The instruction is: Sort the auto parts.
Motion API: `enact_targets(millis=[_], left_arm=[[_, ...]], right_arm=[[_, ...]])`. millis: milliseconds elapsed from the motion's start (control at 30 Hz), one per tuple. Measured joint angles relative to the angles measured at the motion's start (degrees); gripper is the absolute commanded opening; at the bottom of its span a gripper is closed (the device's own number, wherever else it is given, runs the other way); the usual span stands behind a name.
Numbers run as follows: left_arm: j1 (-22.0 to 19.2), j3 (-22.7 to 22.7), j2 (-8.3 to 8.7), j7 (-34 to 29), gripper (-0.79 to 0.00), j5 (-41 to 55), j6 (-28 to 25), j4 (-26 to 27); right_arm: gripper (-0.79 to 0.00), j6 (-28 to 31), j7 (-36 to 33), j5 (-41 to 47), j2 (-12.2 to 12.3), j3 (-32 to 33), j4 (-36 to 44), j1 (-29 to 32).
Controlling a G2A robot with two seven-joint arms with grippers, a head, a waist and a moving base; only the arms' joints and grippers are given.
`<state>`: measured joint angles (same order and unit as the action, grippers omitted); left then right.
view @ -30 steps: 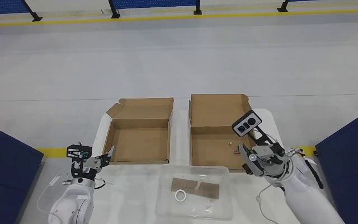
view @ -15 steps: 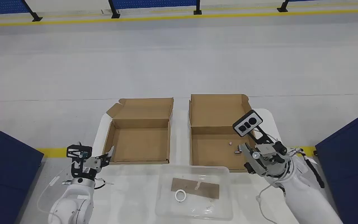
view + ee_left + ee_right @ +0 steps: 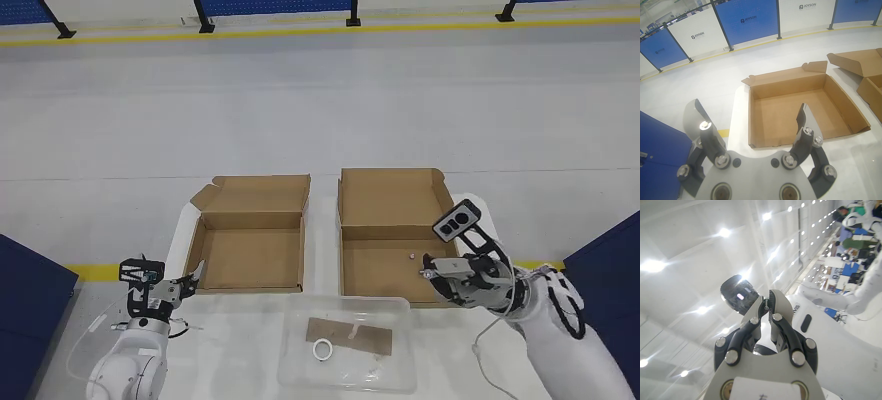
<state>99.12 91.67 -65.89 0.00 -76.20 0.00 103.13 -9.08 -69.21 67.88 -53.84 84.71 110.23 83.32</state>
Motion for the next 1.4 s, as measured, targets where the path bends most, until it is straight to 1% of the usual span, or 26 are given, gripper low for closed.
enact_targets(millis=[133, 233, 567, 600, 667, 800, 900, 1000, 1133, 1300, 1333, 1400], left_arm=[[0.0, 0.0, 0.0, 0.0, 0.0, 0.0, 0.0, 0.0], [0.0, 0.0, 0.0, 0.0, 0.0, 0.0, 0.0, 0.0], [0.0, 0.0, 0.0, 0.0, 0.0, 0.0, 0.0, 0.0], [0.0, 0.0, 0.0, 0.0, 0.0, 0.0, 0.0, 0.0], [0.0, 0.0, 0.0, 0.0, 0.0, 0.0, 0.0, 0.0], [0.0, 0.0, 0.0, 0.0, 0.0, 0.0, 0.0, 0.0], [0.0, 0.0, 0.0, 0.0, 0.0, 0.0, 0.0, 0.0], [0.0, 0.0, 0.0, 0.0, 0.0, 0.0, 0.0, 0.0], [0.0, 0.0, 0.0, 0.0, 0.0, 0.0, 0.0, 0.0], [0.0, 0.0, 0.0, 0.0, 0.0, 0.0, 0.0, 0.0], [0.0, 0.0, 0.0, 0.0, 0.0, 0.0, 0.0, 0.0], [0.0, 0.0, 0.0, 0.0, 0.0, 0.0, 0.0, 0.0]], right_arm=[[-0.785, -0.58, -1.86, -8.85, 1.01, 6.12, -1.97, 4.28], [-0.785, 0.18, -3.55, -16.1, 1.66, 9.99, -3.16, 7.23], [-0.785, 0.37, -3.65, -16.79, 1.69, 10.3, -3.26, 7.43], [-0.785, 0.35, -3.04, -17.42, 1.71, 10.38, -3.04, 7.31], [-0.785, -0.52, 0.38, -22.18, 1.98, 11.03, -2.56, 6.64], [-0.785, -4.45, 4.85, -32.85, 2.68, 12.0, -1.28, 4.92], [-0.785, -7.26, 5.7, -38.87, 3.15, 11.84, -0.57, 3.59], [-0.785, -10.76, 6.67, -47.37, 3.82, 10.99, 0.01, 1.68], [-0.785, -15.37, 8.15, -59.0, 4.48, 7.41, -0.06, -2.01], [-0.785, -17.74, 9.0, -67.59, 4.61, 1.32, -3.08, -7.56], [-0.785, -17.63, 8.88, -68.74, 4.59, 0.05, -3.76, -8.79], [-0.785, -17.52, 8.8, -68.95, 4.58, -0.21, -3.93, -9.05]])
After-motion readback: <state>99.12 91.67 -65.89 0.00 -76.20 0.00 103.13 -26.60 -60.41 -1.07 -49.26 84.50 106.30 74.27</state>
